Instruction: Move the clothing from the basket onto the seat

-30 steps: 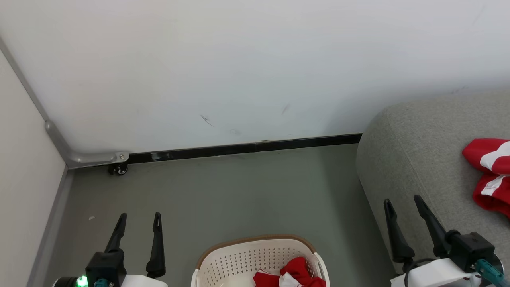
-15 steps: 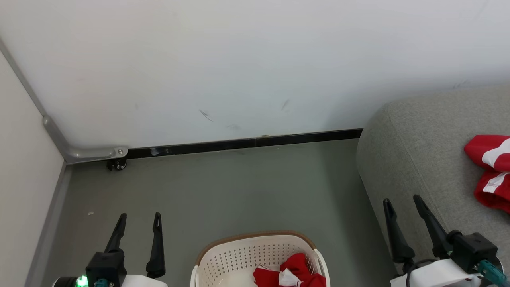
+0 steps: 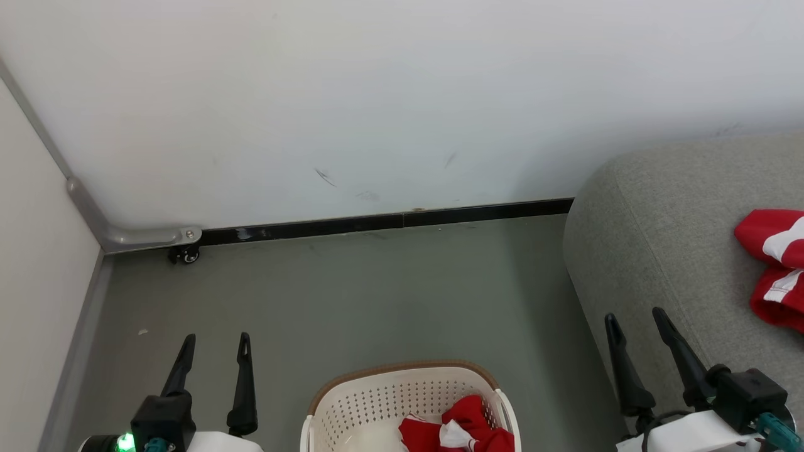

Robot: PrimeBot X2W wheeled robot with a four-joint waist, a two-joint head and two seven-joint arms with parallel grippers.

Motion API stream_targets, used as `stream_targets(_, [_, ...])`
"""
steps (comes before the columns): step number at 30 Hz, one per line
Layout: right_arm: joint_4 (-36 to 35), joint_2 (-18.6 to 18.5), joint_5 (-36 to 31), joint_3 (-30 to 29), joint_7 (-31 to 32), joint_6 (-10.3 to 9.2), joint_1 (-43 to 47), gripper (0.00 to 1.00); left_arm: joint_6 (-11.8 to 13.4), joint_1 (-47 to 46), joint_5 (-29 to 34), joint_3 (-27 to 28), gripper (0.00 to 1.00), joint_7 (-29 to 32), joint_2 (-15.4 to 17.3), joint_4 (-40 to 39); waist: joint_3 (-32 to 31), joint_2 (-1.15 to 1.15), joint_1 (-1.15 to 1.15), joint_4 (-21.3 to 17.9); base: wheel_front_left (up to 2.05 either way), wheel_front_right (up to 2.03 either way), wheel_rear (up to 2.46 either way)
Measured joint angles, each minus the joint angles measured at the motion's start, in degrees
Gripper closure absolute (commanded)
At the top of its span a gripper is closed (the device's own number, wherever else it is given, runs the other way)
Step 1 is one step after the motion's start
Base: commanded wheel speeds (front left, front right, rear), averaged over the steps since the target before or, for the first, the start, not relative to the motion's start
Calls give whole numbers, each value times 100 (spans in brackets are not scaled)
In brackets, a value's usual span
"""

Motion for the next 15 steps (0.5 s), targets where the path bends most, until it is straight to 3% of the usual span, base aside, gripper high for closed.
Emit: stream_targets(15, [-90, 1, 0, 7, 42, 0, 43, 0, -35, 0, 11, 12, 0, -1, -8, -20, -2, 0, 0, -40, 0, 0, 0])
